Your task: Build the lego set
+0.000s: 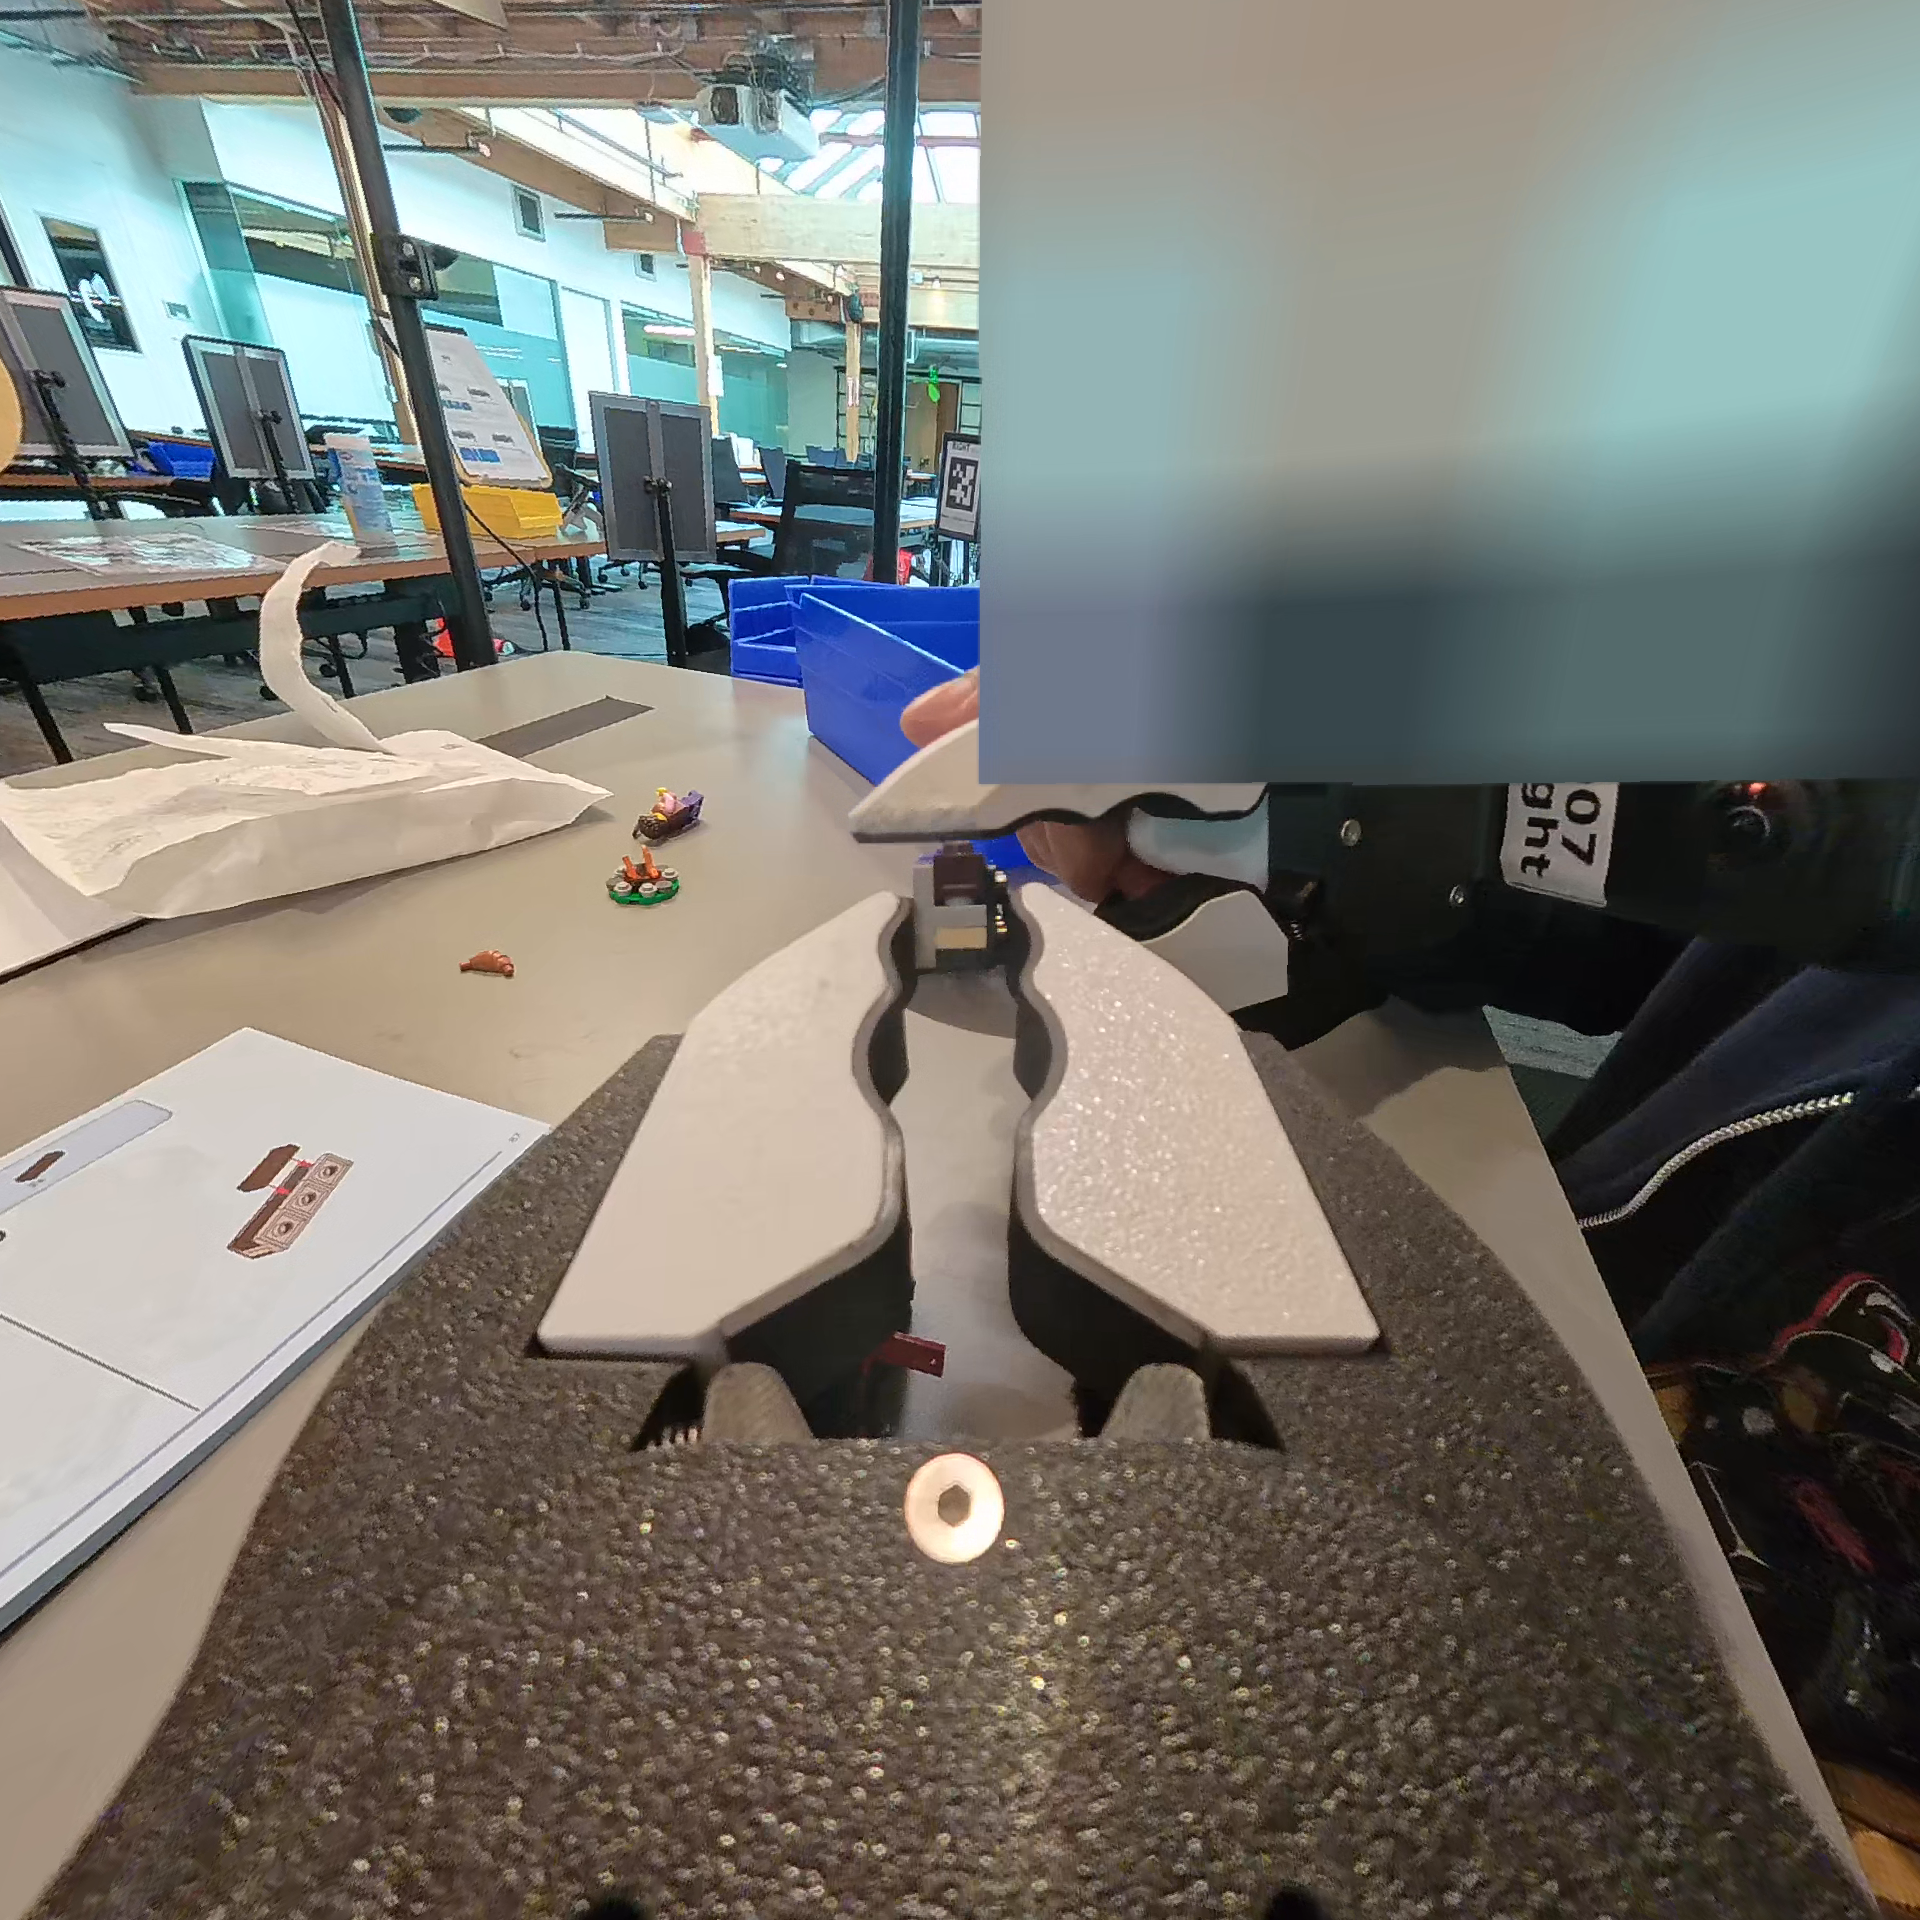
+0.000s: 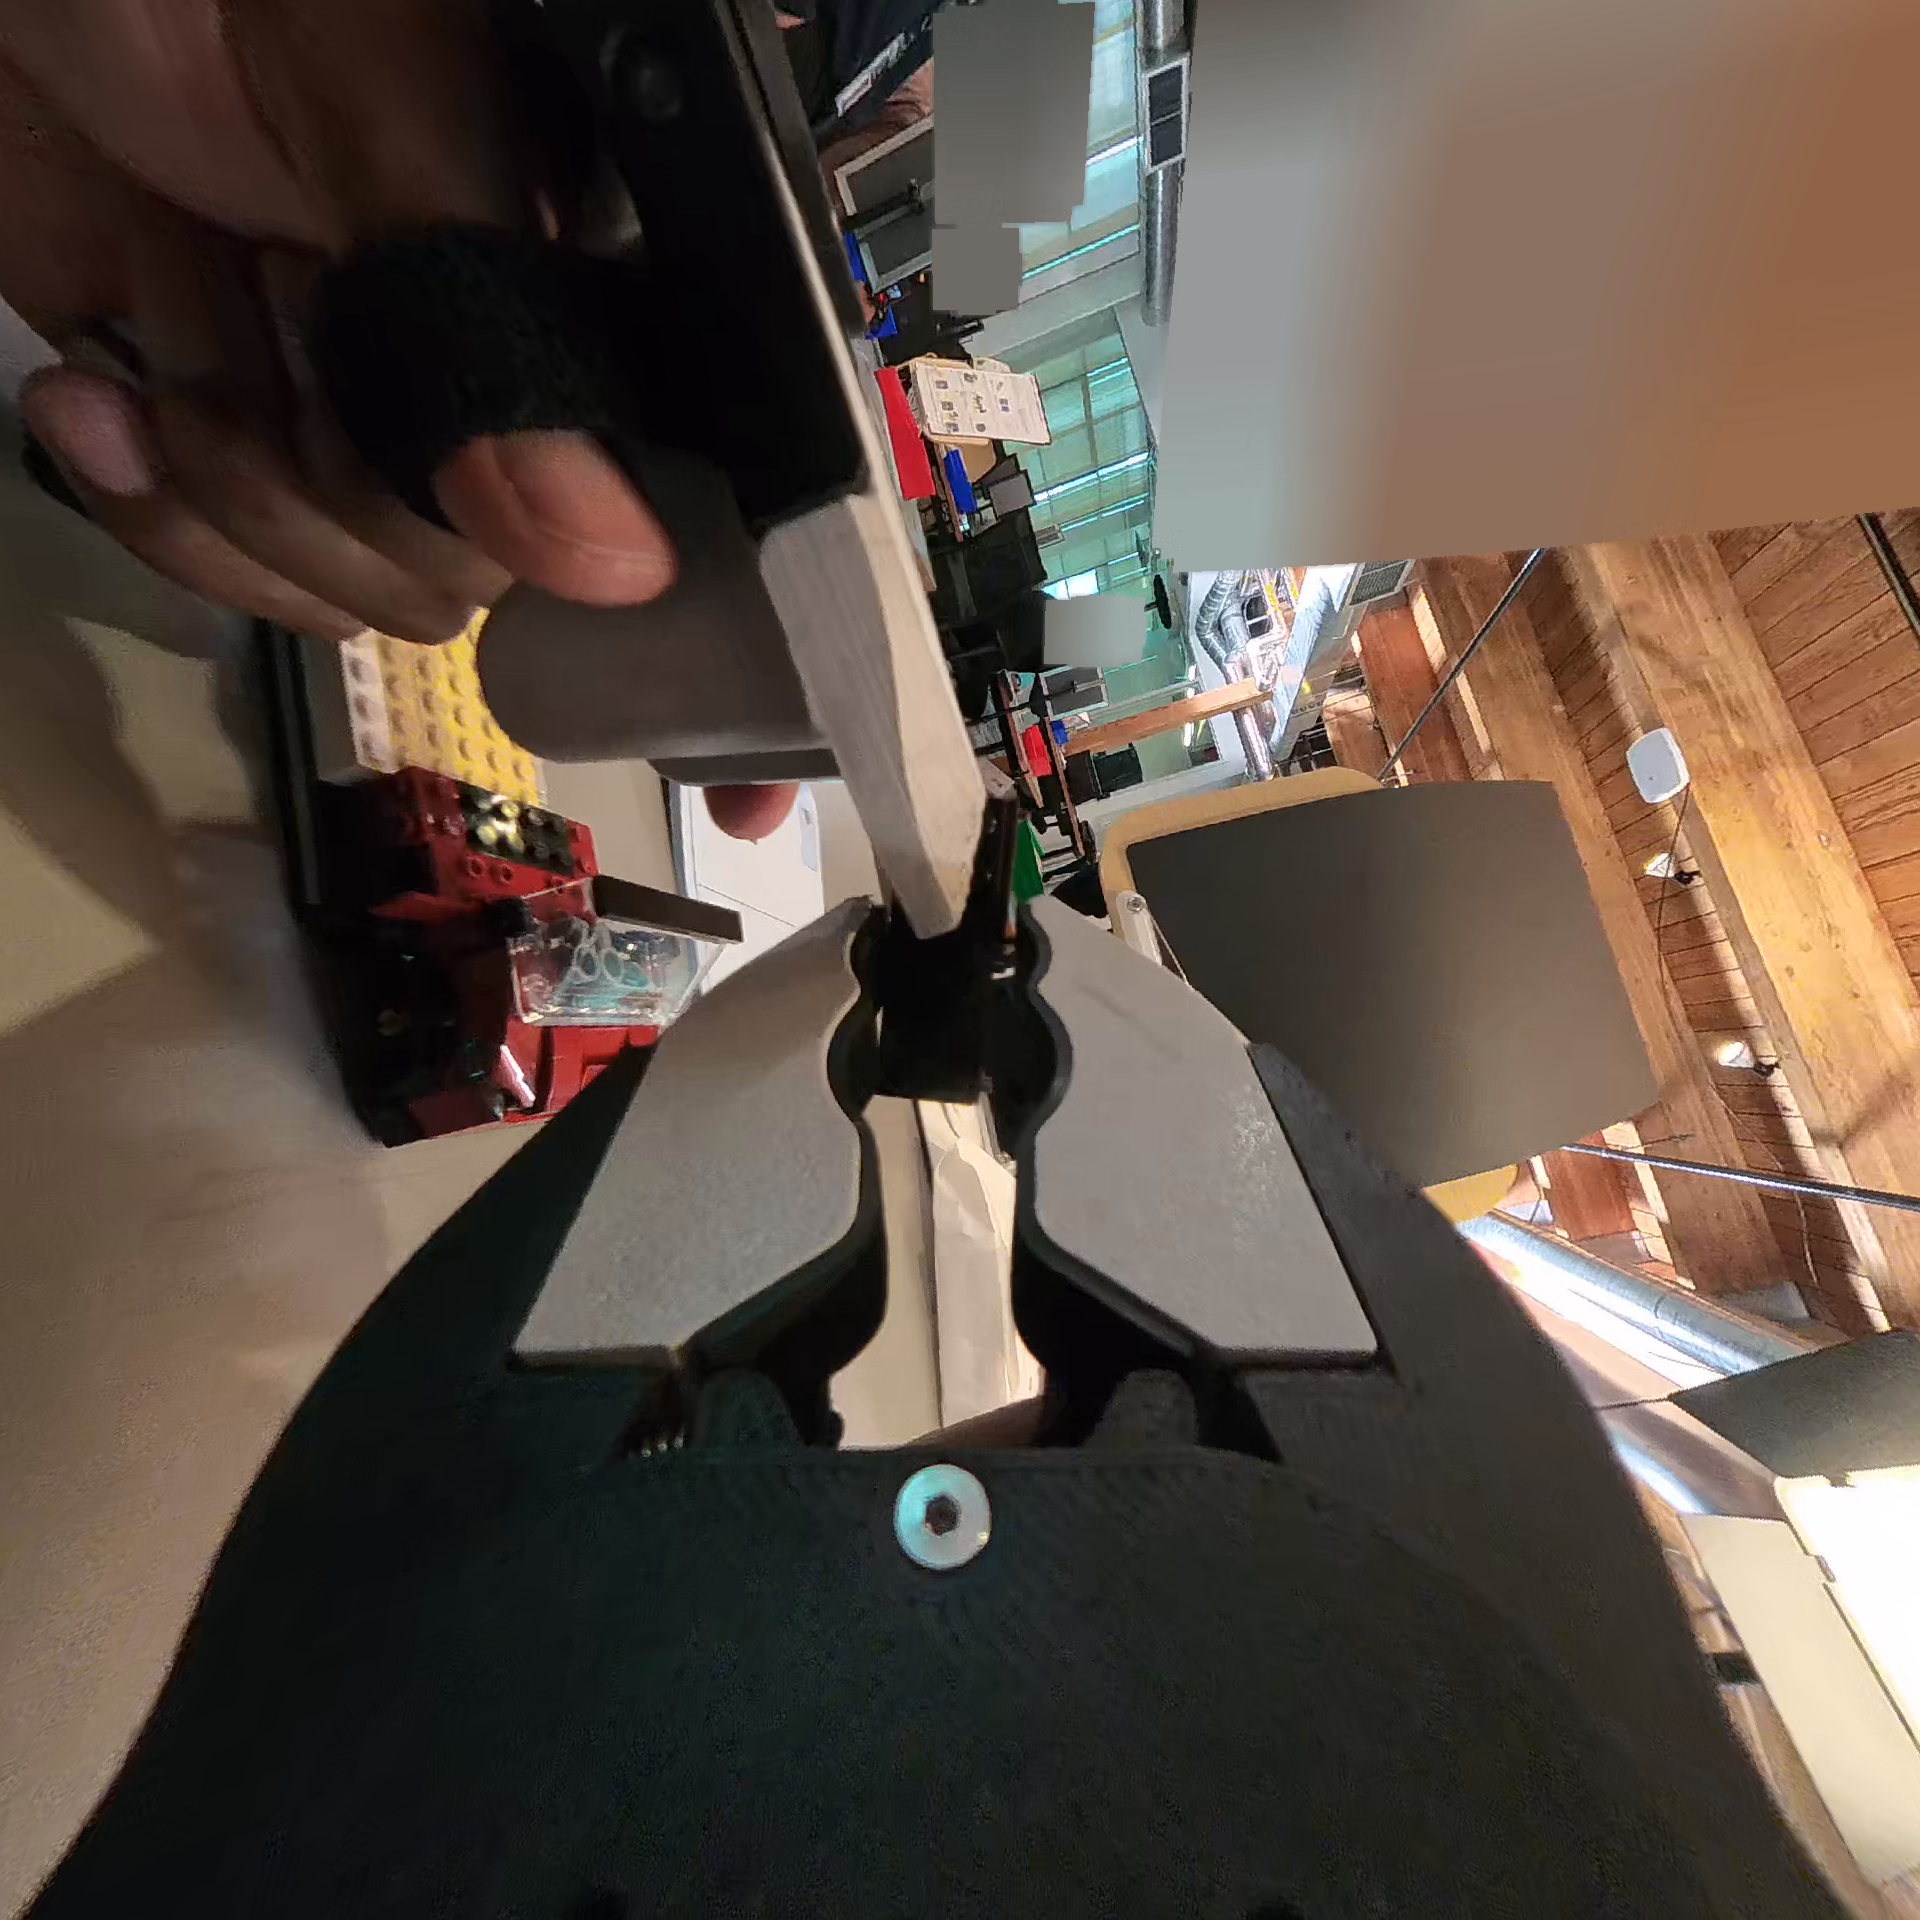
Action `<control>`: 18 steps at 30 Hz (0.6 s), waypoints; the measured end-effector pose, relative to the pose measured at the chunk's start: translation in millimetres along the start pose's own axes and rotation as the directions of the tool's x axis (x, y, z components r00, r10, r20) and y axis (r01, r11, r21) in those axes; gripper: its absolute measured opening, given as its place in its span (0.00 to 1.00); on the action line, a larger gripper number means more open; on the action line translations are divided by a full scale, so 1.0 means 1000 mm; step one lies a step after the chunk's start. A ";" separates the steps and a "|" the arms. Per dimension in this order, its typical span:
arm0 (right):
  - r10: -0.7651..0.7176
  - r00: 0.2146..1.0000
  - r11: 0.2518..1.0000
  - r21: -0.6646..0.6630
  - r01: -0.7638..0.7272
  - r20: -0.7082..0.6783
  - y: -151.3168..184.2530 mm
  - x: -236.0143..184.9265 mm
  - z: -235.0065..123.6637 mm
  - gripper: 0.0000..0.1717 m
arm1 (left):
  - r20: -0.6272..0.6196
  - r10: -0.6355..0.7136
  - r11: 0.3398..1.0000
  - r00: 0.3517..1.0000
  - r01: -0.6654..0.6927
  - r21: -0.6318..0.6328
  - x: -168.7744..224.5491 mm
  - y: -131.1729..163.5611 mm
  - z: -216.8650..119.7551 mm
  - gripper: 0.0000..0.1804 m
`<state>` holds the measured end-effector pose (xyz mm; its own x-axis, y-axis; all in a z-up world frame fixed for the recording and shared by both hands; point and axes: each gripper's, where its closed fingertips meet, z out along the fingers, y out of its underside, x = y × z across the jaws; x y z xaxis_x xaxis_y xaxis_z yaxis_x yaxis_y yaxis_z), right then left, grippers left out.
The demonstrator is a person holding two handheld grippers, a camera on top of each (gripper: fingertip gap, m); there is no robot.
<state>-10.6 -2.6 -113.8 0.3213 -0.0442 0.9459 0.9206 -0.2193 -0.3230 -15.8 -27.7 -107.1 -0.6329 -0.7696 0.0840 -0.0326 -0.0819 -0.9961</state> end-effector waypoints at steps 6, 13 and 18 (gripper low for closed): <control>-0.065 0.998 0.998 -0.010 0.065 0.002 0.002 -0.003 0.001 0.12 | 0.000 -0.003 1.000 1.000 0.003 -0.016 0.000 0.004 0.001 0.09; -0.056 0.997 0.998 -0.008 0.056 0.047 0.004 -0.007 0.001 0.12 | 0.003 0.009 0.999 1.000 -0.009 -0.044 0.000 0.008 0.003 0.09; -0.020 0.996 1.000 0.009 0.019 0.090 0.005 -0.008 0.000 0.12 | -0.004 0.098 0.992 0.995 -0.098 -0.082 0.002 0.008 0.004 0.10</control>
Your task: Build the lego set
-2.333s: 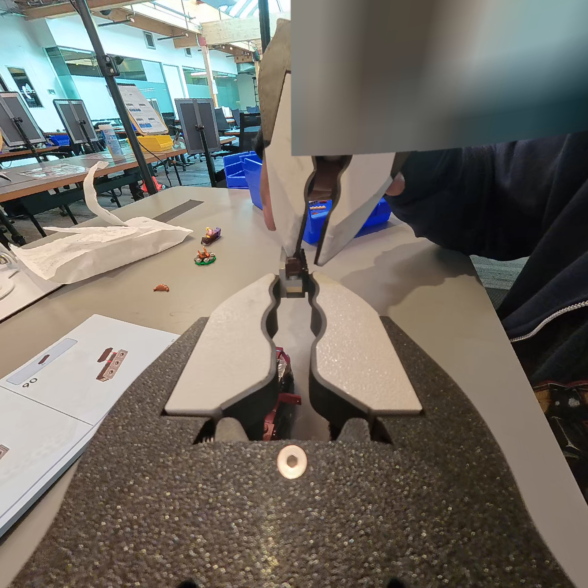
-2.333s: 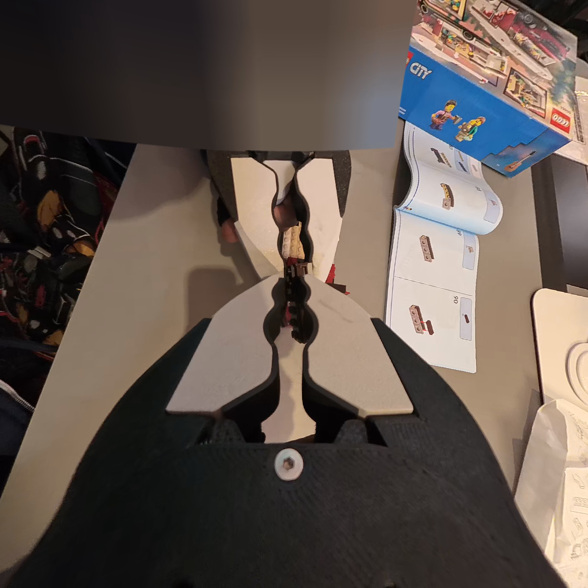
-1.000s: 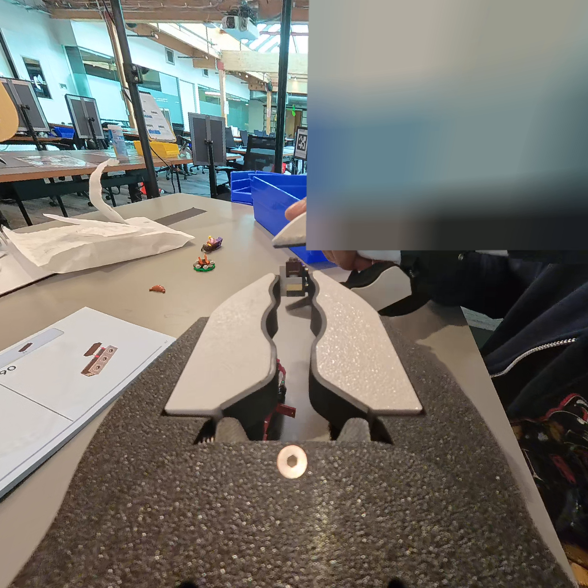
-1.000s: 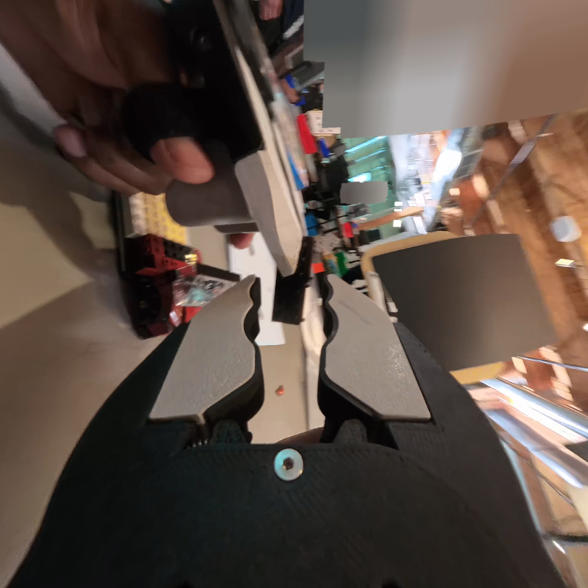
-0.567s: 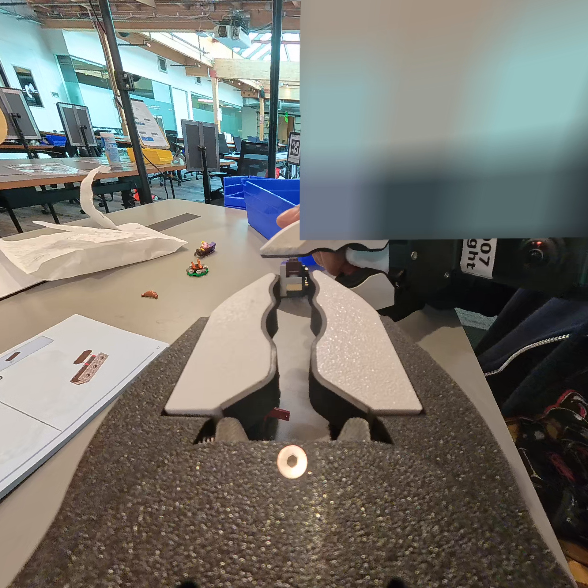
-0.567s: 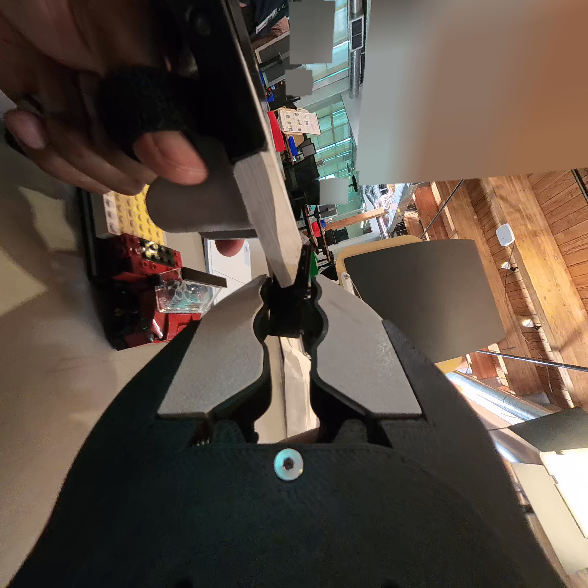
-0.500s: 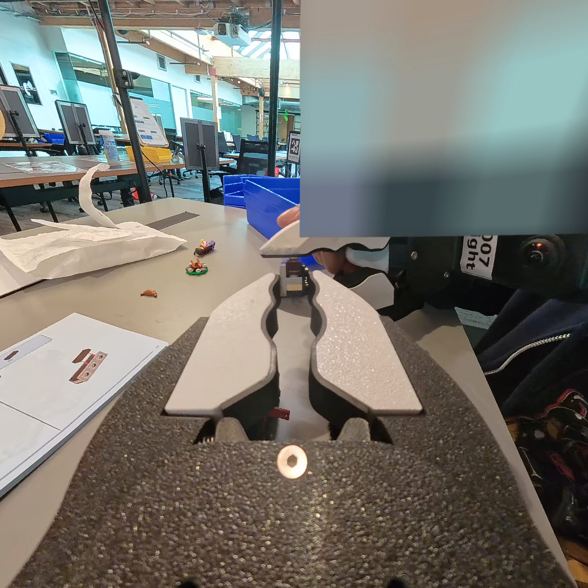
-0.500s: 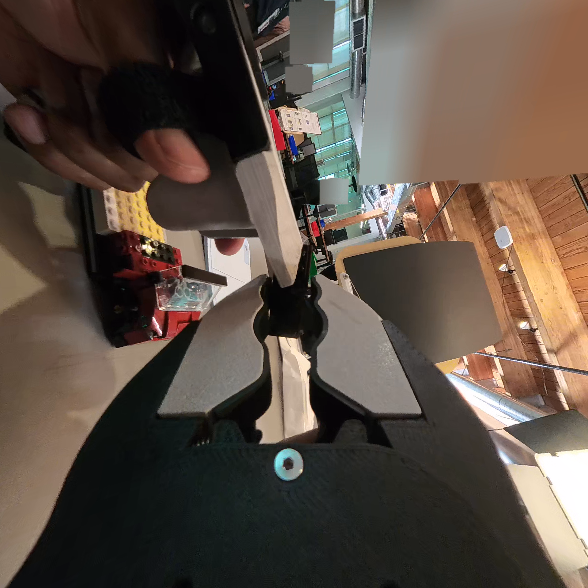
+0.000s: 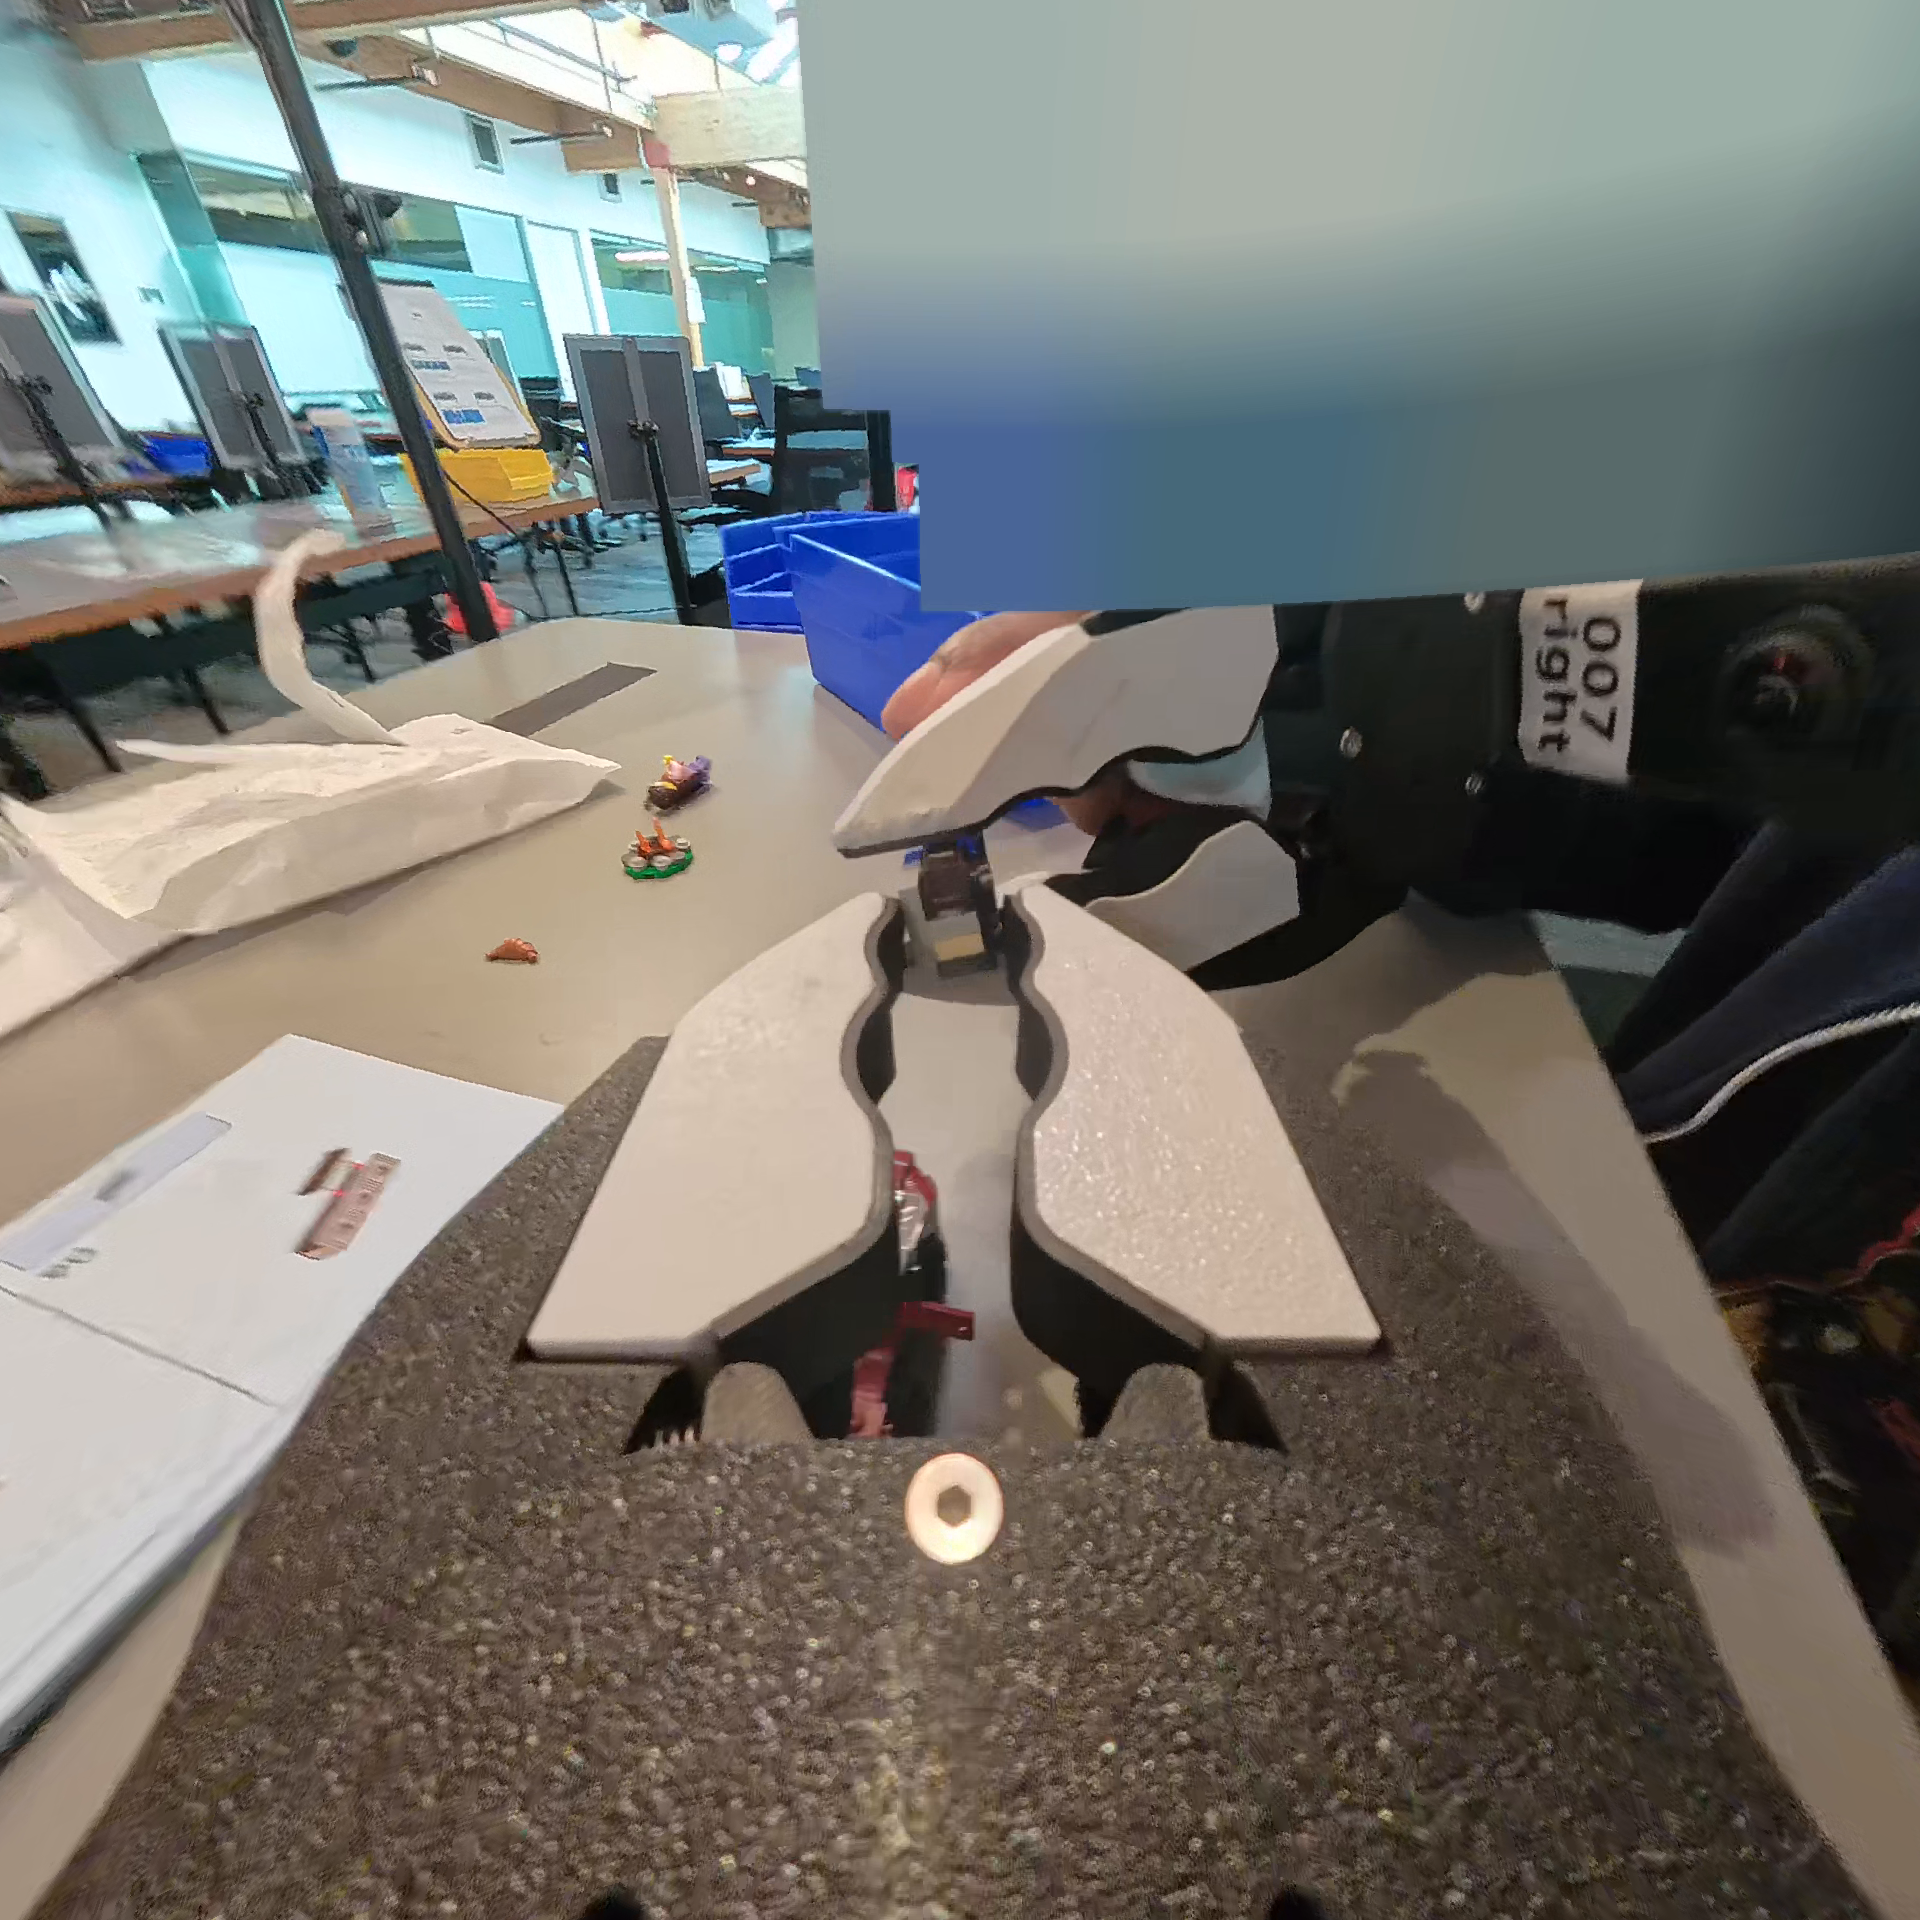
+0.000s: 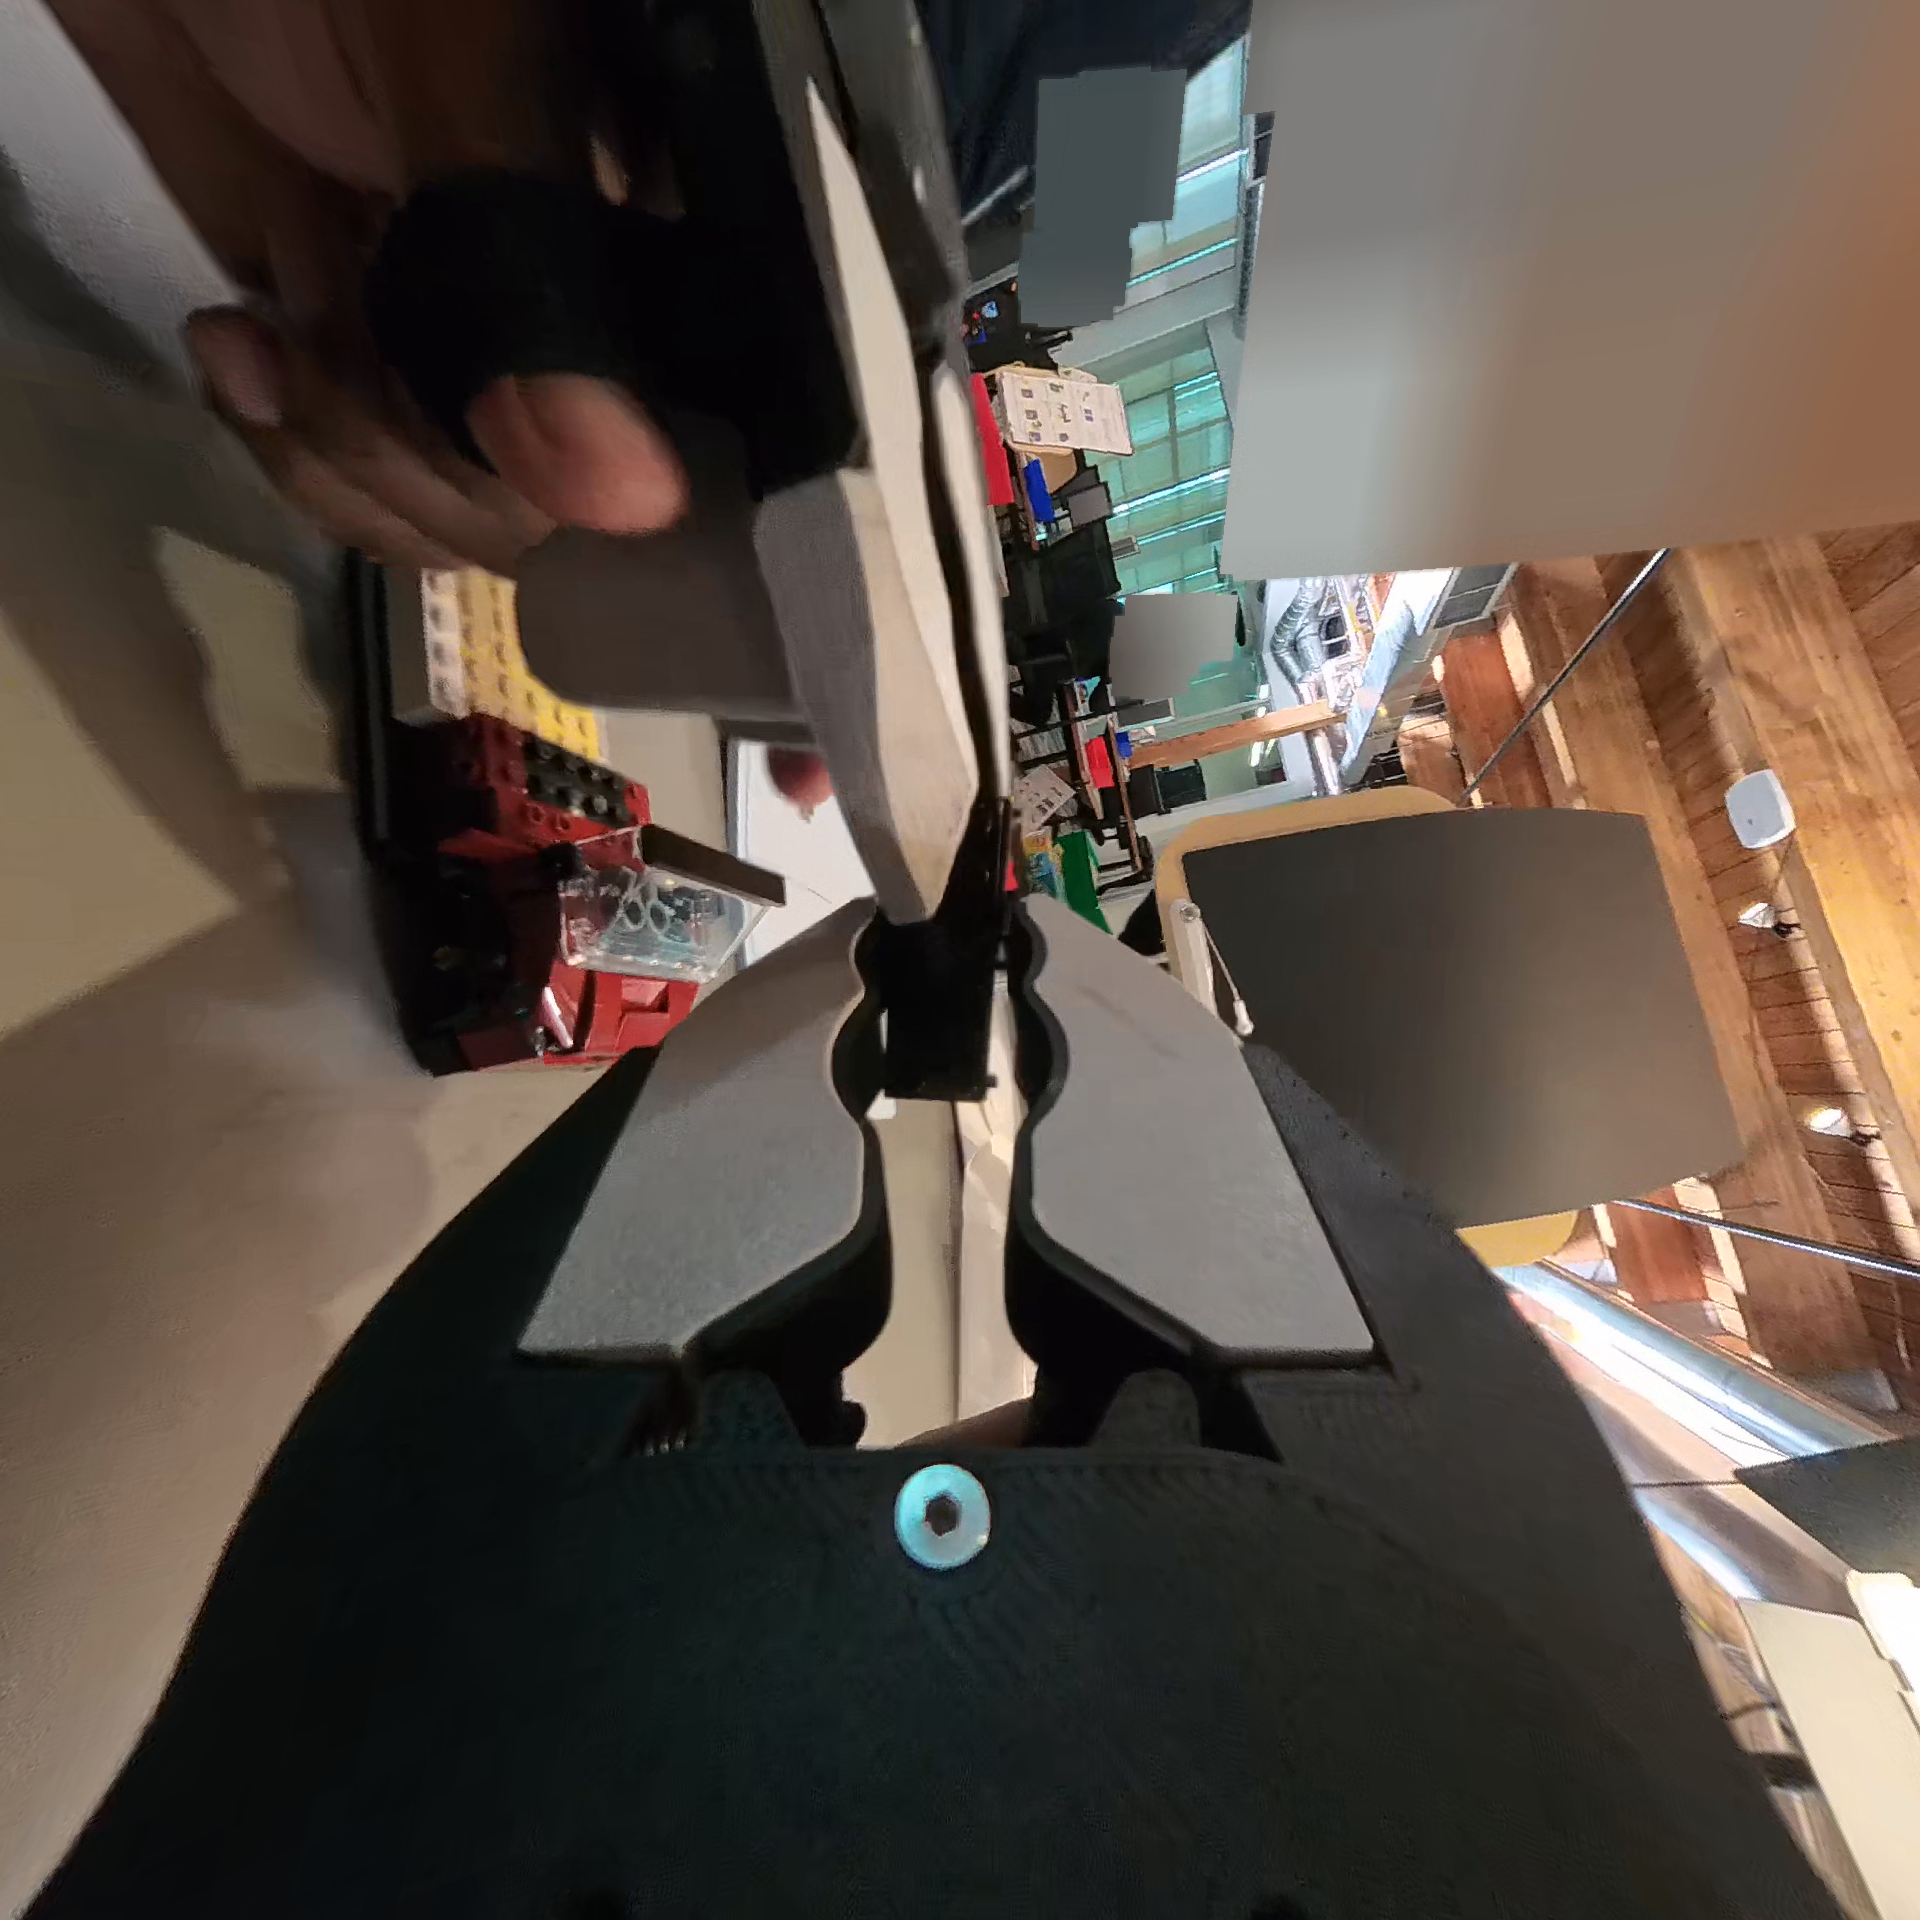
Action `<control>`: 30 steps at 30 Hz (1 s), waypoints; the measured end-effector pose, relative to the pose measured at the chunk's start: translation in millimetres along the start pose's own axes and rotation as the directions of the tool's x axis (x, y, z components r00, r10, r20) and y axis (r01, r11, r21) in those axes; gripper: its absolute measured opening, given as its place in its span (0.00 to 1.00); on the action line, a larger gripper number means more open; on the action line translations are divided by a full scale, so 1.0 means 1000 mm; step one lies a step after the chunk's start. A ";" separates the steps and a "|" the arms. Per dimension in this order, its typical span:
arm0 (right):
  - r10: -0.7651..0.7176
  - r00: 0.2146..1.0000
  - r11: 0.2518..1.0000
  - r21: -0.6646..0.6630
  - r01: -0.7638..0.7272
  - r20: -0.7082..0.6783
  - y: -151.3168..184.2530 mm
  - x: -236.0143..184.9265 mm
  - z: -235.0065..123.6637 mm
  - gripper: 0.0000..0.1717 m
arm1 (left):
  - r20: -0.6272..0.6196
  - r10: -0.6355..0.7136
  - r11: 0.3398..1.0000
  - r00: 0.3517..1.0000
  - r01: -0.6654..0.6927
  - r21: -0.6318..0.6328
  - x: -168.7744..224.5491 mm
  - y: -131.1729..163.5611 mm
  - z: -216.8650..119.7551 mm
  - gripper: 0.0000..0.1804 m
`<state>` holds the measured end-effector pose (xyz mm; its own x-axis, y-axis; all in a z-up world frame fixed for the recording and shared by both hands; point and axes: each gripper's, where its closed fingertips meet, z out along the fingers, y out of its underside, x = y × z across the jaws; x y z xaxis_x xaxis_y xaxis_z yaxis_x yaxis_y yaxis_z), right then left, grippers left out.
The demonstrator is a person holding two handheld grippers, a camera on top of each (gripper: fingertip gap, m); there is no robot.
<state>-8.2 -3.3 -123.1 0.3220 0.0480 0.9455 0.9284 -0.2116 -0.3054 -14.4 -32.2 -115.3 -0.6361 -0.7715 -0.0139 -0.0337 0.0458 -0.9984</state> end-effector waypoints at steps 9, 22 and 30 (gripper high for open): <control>0.020 0.999 1.000 -0.005 -0.020 0.041 0.010 -0.005 0.002 0.12 | 0.073 0.611 0.790 0.788 -0.603 -0.110 -0.003 -0.004 -0.015 0.22; -0.025 0.999 0.999 0.035 0.024 0.038 -0.004 -0.010 0.000 0.12 | 0.117 0.803 0.596 0.584 -0.785 -0.171 0.001 0.008 -0.008 0.17; -0.040 0.999 0.998 0.041 0.039 0.030 -0.008 -0.009 0.000 0.12 | 0.150 0.845 0.534 0.514 -0.830 -0.163 0.004 0.007 -0.007 0.13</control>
<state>-18.6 -1.5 -129.0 0.2902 0.0857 0.9531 0.9470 -0.1694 -0.2731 -22.5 -30.5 -121.8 -0.2400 -0.4530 -0.8586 0.3837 0.7682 -0.5125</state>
